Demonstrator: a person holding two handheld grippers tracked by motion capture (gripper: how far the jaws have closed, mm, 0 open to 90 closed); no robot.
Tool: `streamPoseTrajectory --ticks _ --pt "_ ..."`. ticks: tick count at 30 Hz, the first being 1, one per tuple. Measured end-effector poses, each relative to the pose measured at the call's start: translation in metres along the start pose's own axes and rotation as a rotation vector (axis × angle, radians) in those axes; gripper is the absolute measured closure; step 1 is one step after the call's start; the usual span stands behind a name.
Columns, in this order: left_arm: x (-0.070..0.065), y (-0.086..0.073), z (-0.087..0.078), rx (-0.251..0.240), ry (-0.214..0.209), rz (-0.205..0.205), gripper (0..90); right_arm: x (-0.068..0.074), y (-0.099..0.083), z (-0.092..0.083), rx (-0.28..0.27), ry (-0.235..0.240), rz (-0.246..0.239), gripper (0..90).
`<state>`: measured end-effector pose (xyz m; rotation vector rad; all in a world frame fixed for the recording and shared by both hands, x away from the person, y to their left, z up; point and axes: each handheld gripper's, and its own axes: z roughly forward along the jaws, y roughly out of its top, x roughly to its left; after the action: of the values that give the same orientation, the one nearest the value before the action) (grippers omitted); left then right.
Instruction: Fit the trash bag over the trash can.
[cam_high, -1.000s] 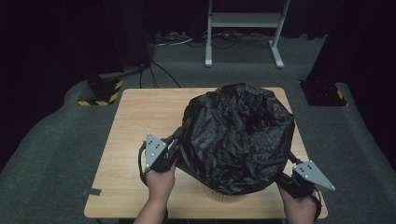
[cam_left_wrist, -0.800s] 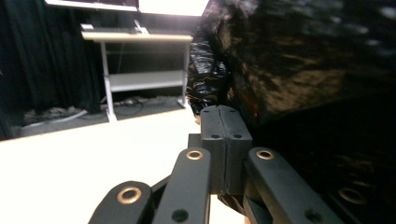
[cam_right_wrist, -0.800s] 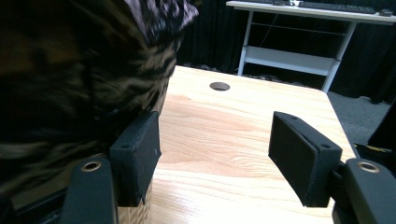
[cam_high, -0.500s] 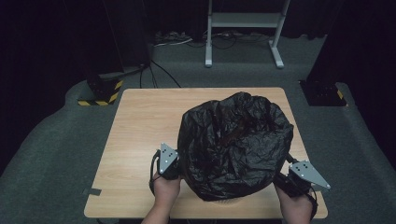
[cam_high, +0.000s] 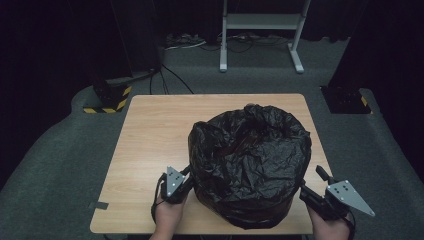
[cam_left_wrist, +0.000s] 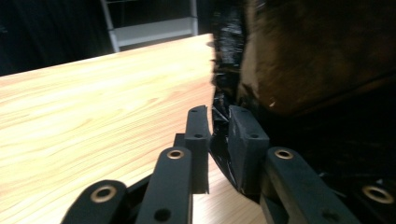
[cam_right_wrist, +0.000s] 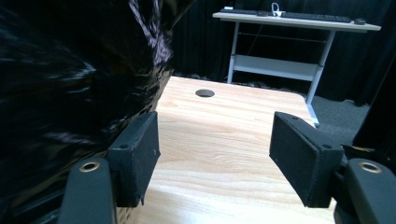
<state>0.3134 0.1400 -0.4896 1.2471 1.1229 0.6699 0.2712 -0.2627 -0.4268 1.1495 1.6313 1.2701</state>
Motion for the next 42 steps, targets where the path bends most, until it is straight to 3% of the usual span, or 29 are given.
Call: streamPoseTrajectory --ticks 3,6,8,9,12,15,16,17,18,20,21,22,24,25,26,27,28,29,30,31,33,37,38,39,40,42 --pt "0.008 0.014 -0.015 -0.089 0.031 -0.056 68.8 0.001 0.002 -0.014 -0.019 -0.002 0.000 31.6" --pt "0.010 0.031 -0.019 -0.153 0.034 -0.082 62.6 0.007 0.006 -0.025 -0.043 0.011 0.004 31.1" --pt "0.005 0.041 -0.015 -0.162 0.010 -0.097 61.1 0.015 0.010 -0.030 -0.057 0.038 0.004 30.9" --pt "-0.003 0.049 -0.014 -0.160 -0.025 -0.094 56.7 0.022 0.014 -0.035 -0.064 0.062 -0.011 30.9" --pt "-0.013 0.059 -0.019 -0.188 -0.056 -0.090 53.0 0.024 0.017 -0.040 -0.073 0.075 -0.009 30.6" --pt "-0.020 0.066 -0.027 -0.207 -0.091 -0.078 47.1 0.025 0.021 -0.049 -0.087 0.118 0.010 29.6" --pt "-0.023 0.065 -0.029 -0.203 -0.093 -0.056 44.4 0.028 0.023 -0.058 -0.120 0.198 0.032 28.2" --pt "-0.023 0.065 -0.029 -0.203 -0.093 -0.056 43.9 0.028 0.023 -0.058 -0.120 0.198 0.032 28.2" --pt "-0.024 0.064 -0.029 -0.201 -0.093 -0.050 43.9 0.029 0.023 -0.061 -0.133 0.238 0.040 27.1" --pt "-0.024 0.062 -0.029 -0.193 -0.091 -0.058 43.9 0.036 0.023 -0.066 -0.144 0.358 0.069 22.7" --pt "-0.024 0.061 -0.029 -0.190 -0.092 -0.062 43.9 0.040 0.022 -0.066 -0.135 0.383 0.067 18.9" --pt "-0.025 0.059 -0.029 -0.180 -0.100 -0.064 43.9 0.050 0.018 -0.059 -0.092 0.388 0.038 15.7" --pt "-0.026 0.058 -0.029 -0.180 -0.103 -0.070 43.9 0.051 0.017 -0.057 -0.081 0.390 0.030 15.7" --pt "-0.030 0.055 -0.028 -0.167 -0.117 -0.065 43.9 0.056 0.013 -0.047 -0.032 0.417 0.003 19.8" --pt "-0.030 0.055 -0.028 -0.167 -0.117 -0.065 43.9 0.056 0.013 -0.047 -0.032 0.417 0.003 19.8" --pt "-0.033 0.053 -0.028 -0.162 -0.129 -0.063 44.2 0.059 0.012 -0.040 0.008 0.448 -0.063 33.2" --pt "-0.033 0.052 -0.028 -0.157 -0.123 -0.057 44.5 0.060 0.011 -0.039 0.005 0.438 -0.083 40.6" --pt "-0.033 0.052 -0.028 -0.157 -0.123 -0.057 48.9 0.060 0.011 -0.039 0.005 0.438 -0.083 40.6" --pt "-0.031 0.051 -0.028 -0.155 -0.119 -0.073 48.1 0.059 0.011 -0.037 0.021 0.454 -0.085 68.7" --pt "-0.030 0.050 -0.027 -0.157 -0.121 -0.094 47.7 0.059 0.011 -0.036 0.022 0.453 -0.092 73.9" --pt "-0.029 0.049 -0.027 -0.152 -0.122 -0.088 47.5 0.060 0.010 -0.036 0.023 0.439 -0.104 75.8" --pt "-0.030 0.041 -0.028 -0.112 -0.145 -0.082 56.5 0.060 0.010 -0.035 0.013 0.422 -0.126 76.5" --pt "-0.030 0.038 -0.028 -0.093 -0.152 -0.074 63.4 0.060 0.008 -0.035 0.009 0.419 -0.133 88.9" --pt "-0.032 0.034 -0.028 -0.070 -0.165 -0.082 69.4 0.061 0.007 -0.035 0.026 0.393 -0.153 89.7" --pt "-0.037 0.027 -0.028 -0.044 -0.187 -0.085 85.2 0.062 -0.001 -0.030 0.063 0.400 -0.173 89.6" --pt "-0.039 0.023 -0.027 -0.025 -0.182 -0.072 89.7 0.062 -0.004 -0.029 0.079 0.387 -0.182 89.8"
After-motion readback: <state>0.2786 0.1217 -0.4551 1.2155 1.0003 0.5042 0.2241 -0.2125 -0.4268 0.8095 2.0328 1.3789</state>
